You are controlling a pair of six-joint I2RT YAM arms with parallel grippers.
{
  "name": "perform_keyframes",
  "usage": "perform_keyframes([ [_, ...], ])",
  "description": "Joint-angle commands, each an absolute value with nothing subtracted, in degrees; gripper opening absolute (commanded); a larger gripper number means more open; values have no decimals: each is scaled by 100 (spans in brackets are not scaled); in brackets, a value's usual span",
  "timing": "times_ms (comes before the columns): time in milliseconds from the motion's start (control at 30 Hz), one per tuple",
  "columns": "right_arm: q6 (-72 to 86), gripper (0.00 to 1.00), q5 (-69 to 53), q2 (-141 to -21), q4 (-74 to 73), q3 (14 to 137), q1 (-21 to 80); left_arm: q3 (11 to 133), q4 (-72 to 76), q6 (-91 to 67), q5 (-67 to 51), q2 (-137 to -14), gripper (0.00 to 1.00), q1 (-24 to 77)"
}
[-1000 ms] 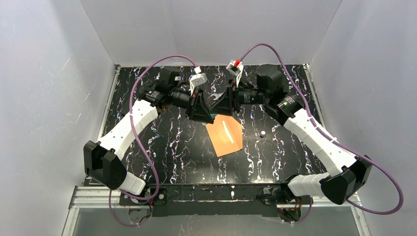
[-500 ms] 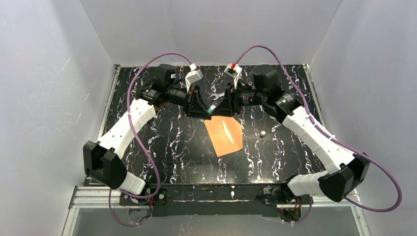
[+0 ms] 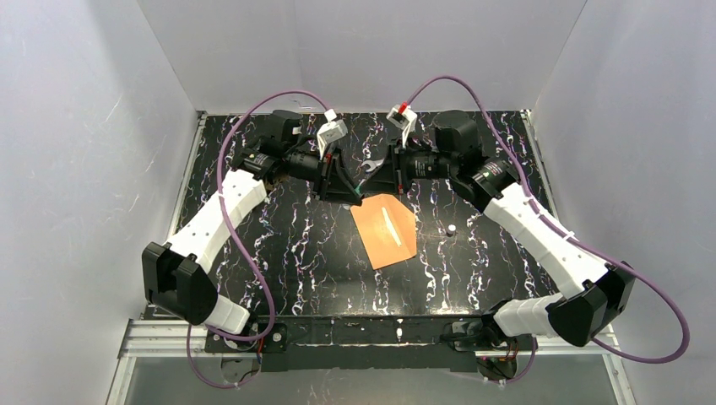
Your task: Place the letter into the envelope and seal it
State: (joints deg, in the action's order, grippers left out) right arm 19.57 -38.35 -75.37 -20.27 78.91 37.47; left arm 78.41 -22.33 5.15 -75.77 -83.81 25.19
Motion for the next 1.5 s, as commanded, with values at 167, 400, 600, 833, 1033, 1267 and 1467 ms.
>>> perform_keyframes([
  [167, 3524, 1, -2412, -7705, -1826, 7870, 3761, 7571, -1881, 1004, -5243, -7721, 0, 2512],
  [400, 6125, 1, -875, -8052, -2164, 7798, 3762, 7009, -1716, 3348, -3210, -7133, 0, 2795],
  [600, 8026, 1, -895, -8373, -2250, 8215, 3757, 6400, -1325, 4699, -2553, -6774, 0, 2889],
  [833, 9917, 15, -670, -8041, -1434, 7705, 3755, 6627, -1600, 4436, -2783, -6899, 0, 2919],
  [1033, 8048, 98, -1109, -8121, -443, 7955, 3614, 7307, -2637, 2710, -4175, -7531, 0, 2850],
  [1267, 4444, 97, -2505, -7610, -459, 7645, 3419, 7724, -2578, 651, -5119, -7928, 0, 2822],
  [1467, 2854, 99, -3304, -7076, -717, 7408, 3419, 7566, -1894, -268, -6155, -7846, 0, 2795],
])
